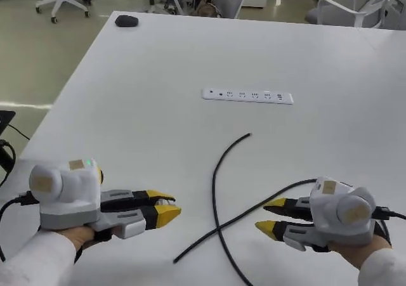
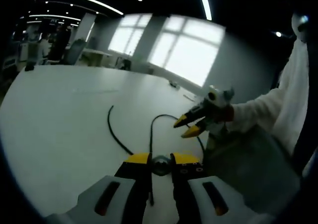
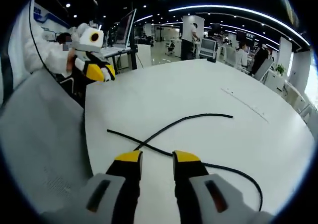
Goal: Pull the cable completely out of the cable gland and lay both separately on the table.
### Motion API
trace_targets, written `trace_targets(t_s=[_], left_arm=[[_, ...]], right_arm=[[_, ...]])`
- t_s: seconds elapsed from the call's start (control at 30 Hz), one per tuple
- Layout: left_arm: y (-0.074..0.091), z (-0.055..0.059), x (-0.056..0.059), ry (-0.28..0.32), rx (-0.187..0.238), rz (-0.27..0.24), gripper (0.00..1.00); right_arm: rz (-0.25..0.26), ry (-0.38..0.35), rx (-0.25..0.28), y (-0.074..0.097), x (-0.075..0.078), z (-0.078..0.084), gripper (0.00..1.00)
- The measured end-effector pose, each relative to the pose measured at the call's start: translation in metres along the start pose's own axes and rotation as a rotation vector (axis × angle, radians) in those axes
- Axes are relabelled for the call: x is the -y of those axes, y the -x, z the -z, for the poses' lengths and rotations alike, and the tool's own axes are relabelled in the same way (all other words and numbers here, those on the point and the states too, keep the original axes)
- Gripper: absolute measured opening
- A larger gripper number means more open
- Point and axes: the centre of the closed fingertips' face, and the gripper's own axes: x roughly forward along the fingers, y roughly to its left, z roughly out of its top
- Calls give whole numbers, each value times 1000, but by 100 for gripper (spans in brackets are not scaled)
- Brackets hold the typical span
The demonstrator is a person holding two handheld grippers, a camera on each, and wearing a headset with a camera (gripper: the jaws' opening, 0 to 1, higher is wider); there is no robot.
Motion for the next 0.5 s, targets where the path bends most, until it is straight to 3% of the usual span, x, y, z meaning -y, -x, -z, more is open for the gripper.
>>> trace_targets(t_s=[0.1,0.17,0.27,0.33,0.37,0.5], left_arm=[[-15,21,-14,-12,-76,-17,17],[-26,34,-20,-11,-115,-31,17],[-39,47,-27,-19,-148,-38,17],[-44,55,-28,-35,-191,-51,17],[-48,63,-34,-42,-221,-62,17],[-58,68,-43,-51,-234,-91,17]], right_arm=[[-18,-86,78,19,-4,-11,24],[21,-68,76,32,2,-9,24],[90,-117,111,49,12,-9,26],[129,-165,139,61,17,-9,26],[141,-184,149,65,18,-8,26],[221,-274,205,83,27,-3,27]])
